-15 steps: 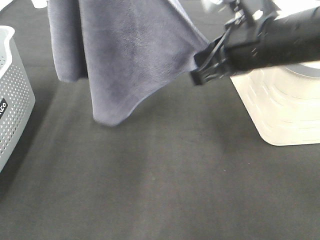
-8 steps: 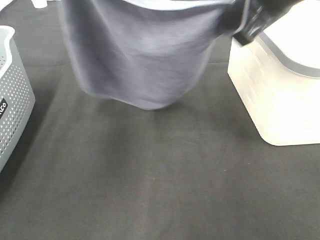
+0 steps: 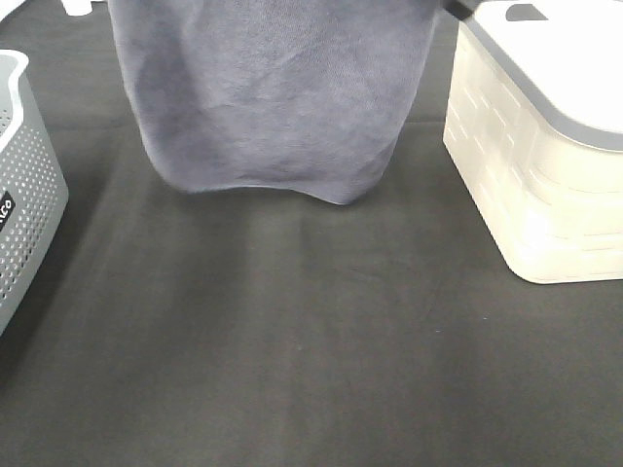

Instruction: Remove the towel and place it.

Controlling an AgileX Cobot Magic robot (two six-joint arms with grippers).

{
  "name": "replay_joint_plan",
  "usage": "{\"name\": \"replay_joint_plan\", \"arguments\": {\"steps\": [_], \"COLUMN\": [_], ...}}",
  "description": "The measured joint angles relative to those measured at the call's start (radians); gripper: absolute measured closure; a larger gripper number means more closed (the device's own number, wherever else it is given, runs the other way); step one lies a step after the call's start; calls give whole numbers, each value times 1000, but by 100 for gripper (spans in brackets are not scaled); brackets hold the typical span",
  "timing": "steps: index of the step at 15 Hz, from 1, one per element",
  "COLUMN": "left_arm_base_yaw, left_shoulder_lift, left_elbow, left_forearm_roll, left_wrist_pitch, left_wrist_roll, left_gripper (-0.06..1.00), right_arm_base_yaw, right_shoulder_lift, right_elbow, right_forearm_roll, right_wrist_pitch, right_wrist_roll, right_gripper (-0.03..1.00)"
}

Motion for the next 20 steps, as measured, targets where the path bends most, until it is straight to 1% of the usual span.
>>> {"name": "replay_joint_plan", "arguments": {"steps": [1, 2, 4, 5, 6, 7, 8, 9, 10, 11, 13, 16, 18, 20], "left_arm_base_yaw": [39, 84, 159, 181, 200, 199, 193, 185, 161, 126, 74, 43, 43, 43], "left_shoulder_lift": [35, 72, 170, 223, 296, 309, 311, 308, 292, 265, 190, 117, 69, 46], "left_elbow": [-1, -11, -91, -152, -274, -294, -281, -264, -196, -116, 45, 240, 323, 368], "left_forearm_roll": [31, 45, 49, 49, 50, 53, 56, 58, 62, 66, 67, 70, 70, 69], "left_wrist_pitch": [-33, -76, -183, -214, -246, -250, -244, -228, -168, -115, -78, -72, -96, -160], "left_wrist_roll": [-68, -107, -132, -131, -85, -48, -24, -17, 4, 27, 45, 82, 88, 143], "left_gripper": [94, 94, 94, 94, 94, 94, 94, 94, 94, 94, 94, 94, 94, 94], "right_arm_base_yaw": [2, 3, 4, 4, 4, 4, 4, 4, 5, 5, 5, 50, 93, 112], "right_shoulder_lift": [41, 81, 163, 196, 215, 215, 215, 212, 194, 158, 46, -69, -107, -114], "right_elbow": [-37, -71, -139, -159, -174, -179, -178, -171, -130, -46, 170, 441, 553, 627], "right_forearm_roll": [-31, -62, -148, -201, -318, -365, -388, -391, -391, -383, -357, -353, -353, -353], "right_wrist_pitch": [-25, -39, -80, -105, -151, -153, -148, -149, -161, -183, -235, -287, -293, -276], "right_wrist_roll": [28, 46, 121, 171, 273, 320, 355, 367, 381, 386, 387, 391, 438, 497], "right_gripper": [95, 95, 95, 95, 95, 95, 95, 95, 95, 95, 95, 95, 95, 95]}}
